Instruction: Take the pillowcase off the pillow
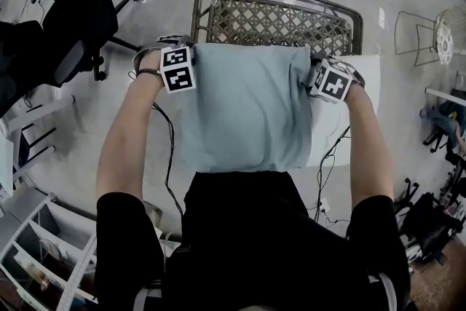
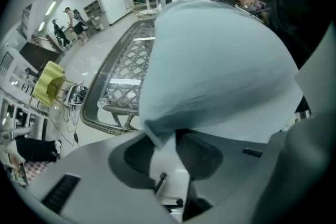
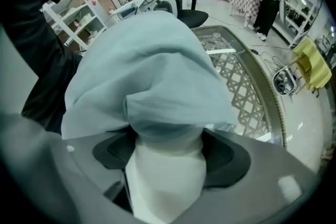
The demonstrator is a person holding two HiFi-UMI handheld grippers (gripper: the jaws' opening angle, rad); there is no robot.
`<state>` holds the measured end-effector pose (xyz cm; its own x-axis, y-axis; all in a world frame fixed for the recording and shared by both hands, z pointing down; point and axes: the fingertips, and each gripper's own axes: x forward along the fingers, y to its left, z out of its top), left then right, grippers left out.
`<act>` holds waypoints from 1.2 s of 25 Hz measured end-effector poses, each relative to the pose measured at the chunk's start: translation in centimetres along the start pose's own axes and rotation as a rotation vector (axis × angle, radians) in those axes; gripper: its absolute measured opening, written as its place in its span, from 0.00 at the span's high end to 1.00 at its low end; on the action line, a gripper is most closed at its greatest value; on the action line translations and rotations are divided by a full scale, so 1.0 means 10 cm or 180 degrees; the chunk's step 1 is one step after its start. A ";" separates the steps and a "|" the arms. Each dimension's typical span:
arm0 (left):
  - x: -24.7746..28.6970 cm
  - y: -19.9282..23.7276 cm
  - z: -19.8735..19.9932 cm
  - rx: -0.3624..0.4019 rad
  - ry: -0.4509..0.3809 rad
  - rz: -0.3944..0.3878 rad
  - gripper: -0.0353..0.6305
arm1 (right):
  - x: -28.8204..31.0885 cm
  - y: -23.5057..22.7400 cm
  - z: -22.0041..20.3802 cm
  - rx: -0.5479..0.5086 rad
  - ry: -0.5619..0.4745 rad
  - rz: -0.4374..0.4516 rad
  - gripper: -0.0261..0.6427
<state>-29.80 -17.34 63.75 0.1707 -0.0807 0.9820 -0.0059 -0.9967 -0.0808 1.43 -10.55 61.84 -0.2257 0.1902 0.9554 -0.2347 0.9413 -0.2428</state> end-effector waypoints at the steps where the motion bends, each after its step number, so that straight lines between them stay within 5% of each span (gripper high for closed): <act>1: 0.05 -0.01 -0.01 0.0109 0.0074 -0.0021 0.86 | 0.00 0.02 -0.01 0.0026 -0.0014 0.0086 0.37; 2: 0.07 -0.01 -0.03 0.0223 0.0158 -0.0012 0.93 | -0.03 0.03 -0.02 0.0055 -0.0047 0.0151 0.41; 6: -0.02 0.05 -0.27 0.0497 0.0393 0.0149 0.94 | -0.20 0.02 -0.07 0.0185 -0.0340 0.0296 0.58; 20: -0.55 -0.31 -0.88 0.0134 0.0207 0.0306 0.94 | -0.50 0.06 -0.37 0.0329 -0.0452 0.0194 0.66; 28: -0.79 0.40 -0.69 -0.0055 0.0159 0.1157 0.93 | -0.57 -0.33 -0.40 0.0431 -0.0335 -0.0276 0.64; 30: -0.81 0.53 -0.51 -0.0165 0.0109 0.1196 0.93 | -0.65 -0.50 -0.42 0.0522 -0.0334 -0.0465 0.64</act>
<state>-36.24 -21.97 56.25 0.1142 -0.4399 0.8908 -0.1119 -0.8966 -0.4284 8.00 -15.31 57.56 -0.2731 0.0172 0.9618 -0.4206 0.8971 -0.1355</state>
